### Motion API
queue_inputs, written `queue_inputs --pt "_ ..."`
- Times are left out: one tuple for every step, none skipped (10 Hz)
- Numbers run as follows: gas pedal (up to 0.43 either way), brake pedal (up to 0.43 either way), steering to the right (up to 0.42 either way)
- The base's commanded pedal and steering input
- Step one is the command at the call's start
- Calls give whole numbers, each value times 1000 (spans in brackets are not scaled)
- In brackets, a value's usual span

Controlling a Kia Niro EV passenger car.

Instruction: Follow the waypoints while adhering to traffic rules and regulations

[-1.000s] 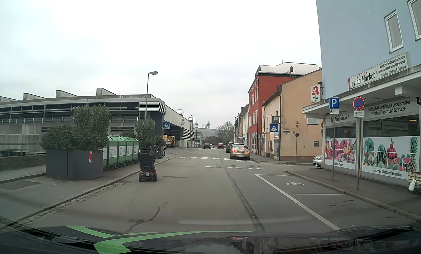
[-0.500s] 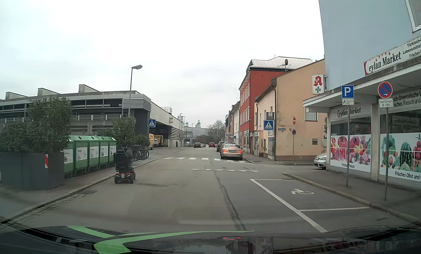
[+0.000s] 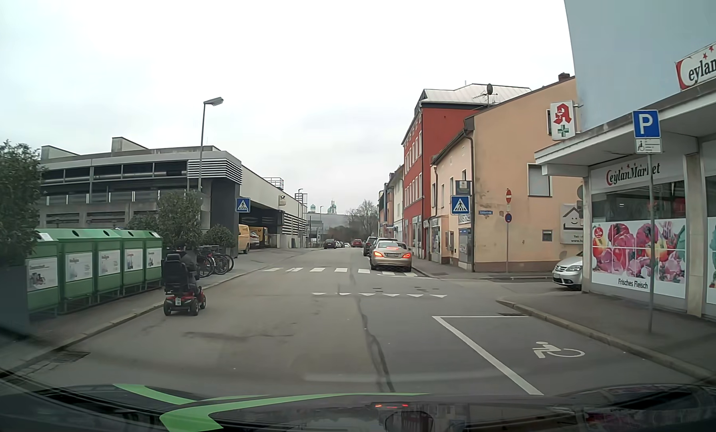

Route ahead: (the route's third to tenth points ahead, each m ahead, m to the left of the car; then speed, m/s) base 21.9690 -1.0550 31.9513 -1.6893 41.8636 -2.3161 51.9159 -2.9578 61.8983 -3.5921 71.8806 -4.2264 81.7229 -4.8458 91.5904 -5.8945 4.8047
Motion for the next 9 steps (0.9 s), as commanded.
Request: queue_inputs --pt "39 0 -13" --pt "39 0 -18" --pt "39 0 -24" --pt "39 0 -25" --pt "39 0 -26" --pt "39 0 -27" --pt "20 0 -28" --pt "0 0 -28" --pt "0 0 -28"
